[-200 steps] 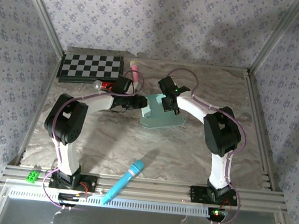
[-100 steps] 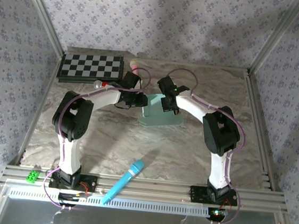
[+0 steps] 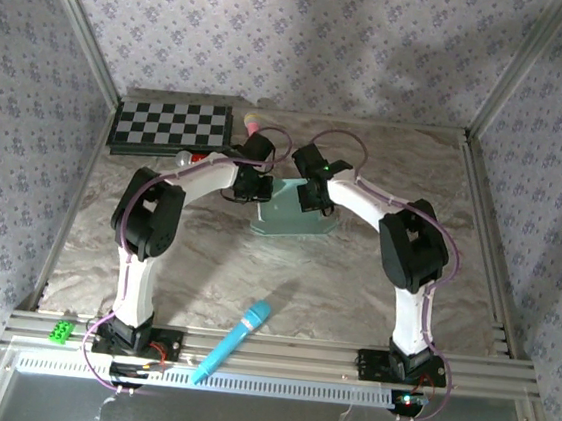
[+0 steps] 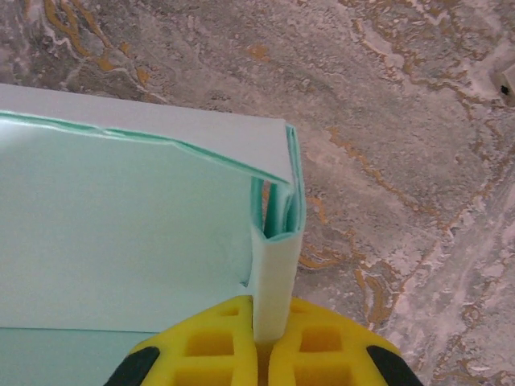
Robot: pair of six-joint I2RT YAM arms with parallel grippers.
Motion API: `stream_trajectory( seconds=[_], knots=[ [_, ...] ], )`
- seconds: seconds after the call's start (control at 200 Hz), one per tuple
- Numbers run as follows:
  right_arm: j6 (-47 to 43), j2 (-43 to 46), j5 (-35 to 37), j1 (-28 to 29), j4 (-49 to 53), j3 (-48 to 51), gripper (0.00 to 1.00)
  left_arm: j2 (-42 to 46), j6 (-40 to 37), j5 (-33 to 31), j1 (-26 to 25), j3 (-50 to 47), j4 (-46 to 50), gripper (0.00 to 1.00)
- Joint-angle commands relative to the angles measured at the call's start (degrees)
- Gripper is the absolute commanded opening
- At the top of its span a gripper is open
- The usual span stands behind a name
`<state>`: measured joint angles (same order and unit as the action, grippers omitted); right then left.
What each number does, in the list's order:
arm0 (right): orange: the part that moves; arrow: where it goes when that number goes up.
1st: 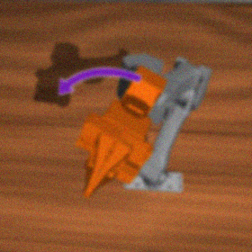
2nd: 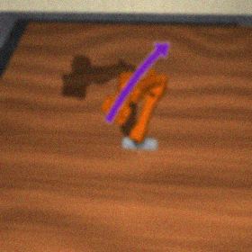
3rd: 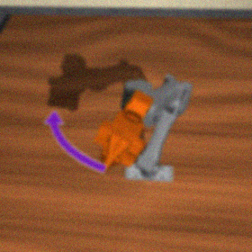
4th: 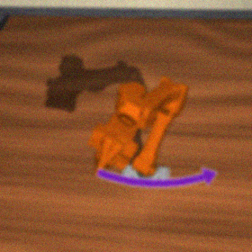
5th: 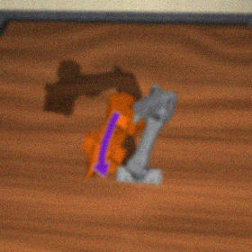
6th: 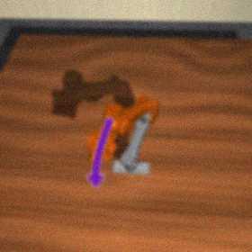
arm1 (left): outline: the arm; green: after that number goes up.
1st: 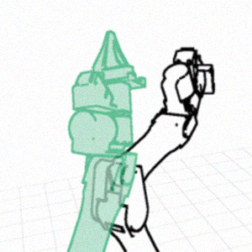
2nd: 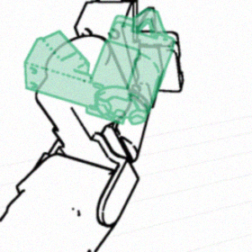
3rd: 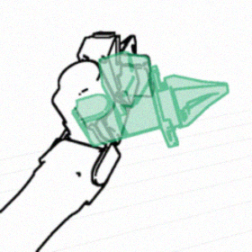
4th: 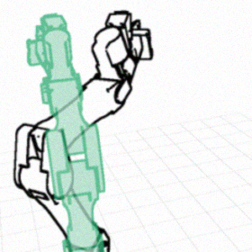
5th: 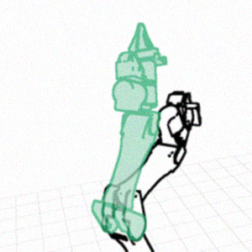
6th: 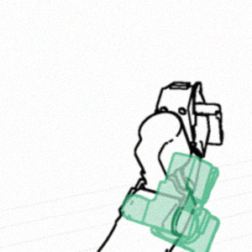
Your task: Fold the paper box
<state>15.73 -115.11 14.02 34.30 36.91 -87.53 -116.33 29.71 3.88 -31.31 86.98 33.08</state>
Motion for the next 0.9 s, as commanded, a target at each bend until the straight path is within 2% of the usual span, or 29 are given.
stream_trajectory(
  seconds=[0.0, 0.18, 0.43, 0.515, 0.615, 0.69, 0.78, 0.895],
  knots=[
    [-1.19, -2.35, -2.95, 1.36, 2.09, -2.0, 0.07, -1.87, -0.63, -1.47, -2.15, 1.5, 4.61, 0.0],
    [-0.61, -3.69, -3.47, 1.37, 3.59, -3.74, 0.07, -1.93, 1.79, -5.2, -3.01, 1.78, 8.39, 0.0],
    [-4.29, -5.11, -4.37, 0.55, 3.88, -6.43, 0.08, 1.48, 4.43, -0.14, -3.1, -2.2, 4.09, 0.0],
    [-6.59, -5.8, -4.89, 0.26, 4.19, -7.68, 0.1, 2.74, 5.46, 1.66, -3.1, -3.93, 2.49, 0.07],
    [-9.18, -6.18, -5.53, 0.08, 4.78, -8.73, 0.15, 4.27, 6.55, 2.98, -3.08, -6.08, 0.68, 0.22],
    [-10.29, -6.18, -5.74, -0.19, 5.51, -9.52, 0.19, 5.59, 6.91, 3.7, -3.06, -7.43, -0.52, 0.24],
    [-11.69, -6.01, -6.06, -0.5, 6.5, -10.58, 0.31, 7.17, 7.17, 4.14, -3.12, -8.04, -0.9, 0.31],
    [-13.73, -6.0, -6.4, -0.75, 8.47, -12.71, 0.41, 8.9, 7.41, 4.75, -3.06, -8.71, -1.43, 0.4]
  ],
)
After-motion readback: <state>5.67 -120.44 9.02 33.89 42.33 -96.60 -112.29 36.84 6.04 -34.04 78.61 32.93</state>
